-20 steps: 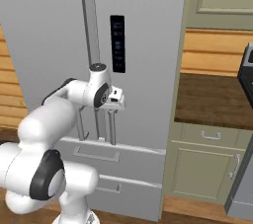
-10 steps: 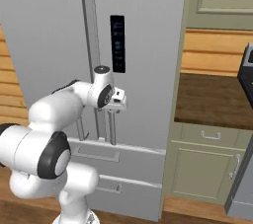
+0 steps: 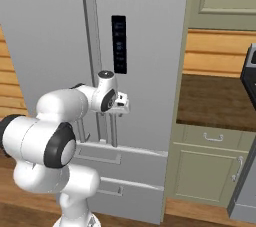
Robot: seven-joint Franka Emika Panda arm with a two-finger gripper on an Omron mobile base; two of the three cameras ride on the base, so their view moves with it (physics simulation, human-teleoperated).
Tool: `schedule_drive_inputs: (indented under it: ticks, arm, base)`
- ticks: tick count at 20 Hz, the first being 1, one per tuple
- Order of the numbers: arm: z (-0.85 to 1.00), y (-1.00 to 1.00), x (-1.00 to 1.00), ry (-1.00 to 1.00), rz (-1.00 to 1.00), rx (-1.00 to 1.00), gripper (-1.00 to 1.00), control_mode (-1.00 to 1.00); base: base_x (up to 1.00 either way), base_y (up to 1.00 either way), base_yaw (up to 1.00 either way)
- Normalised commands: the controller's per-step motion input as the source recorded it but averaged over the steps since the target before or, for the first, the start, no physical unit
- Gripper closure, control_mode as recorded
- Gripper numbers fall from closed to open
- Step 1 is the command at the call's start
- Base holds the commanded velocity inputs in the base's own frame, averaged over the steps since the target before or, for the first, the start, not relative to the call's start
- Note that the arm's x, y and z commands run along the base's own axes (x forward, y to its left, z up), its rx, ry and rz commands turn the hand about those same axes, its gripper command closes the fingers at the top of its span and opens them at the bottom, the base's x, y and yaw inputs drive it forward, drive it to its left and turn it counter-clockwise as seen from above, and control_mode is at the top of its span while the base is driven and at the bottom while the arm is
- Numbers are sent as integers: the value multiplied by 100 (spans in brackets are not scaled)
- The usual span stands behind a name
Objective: Take the strawberry from the fridge and place it on top of the pancake, located on the dining counter.
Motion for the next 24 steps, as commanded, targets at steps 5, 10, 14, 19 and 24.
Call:
schedule_drive_inputs:
  ticks: [5, 10, 14, 19, 24]
  arm:
    - [-44, -7, -1, 0, 6, 0, 100, -100]
    - [-28, -33, -28, -1, 2, 1, 100, -100]
    - [-2, -66, -57, -6, 0, 7, 100, -100]
    - [0, -82, -64, -10, 0, 11, 100, -100]
    - [-7, -62, -33, -3, 0, 6, 100, -100]
  base:
    - [0, 0, 0]
    - [0, 0, 0]
    - [0, 0, 0]
    - [0, 0, 0]
    - [0, 0, 0]
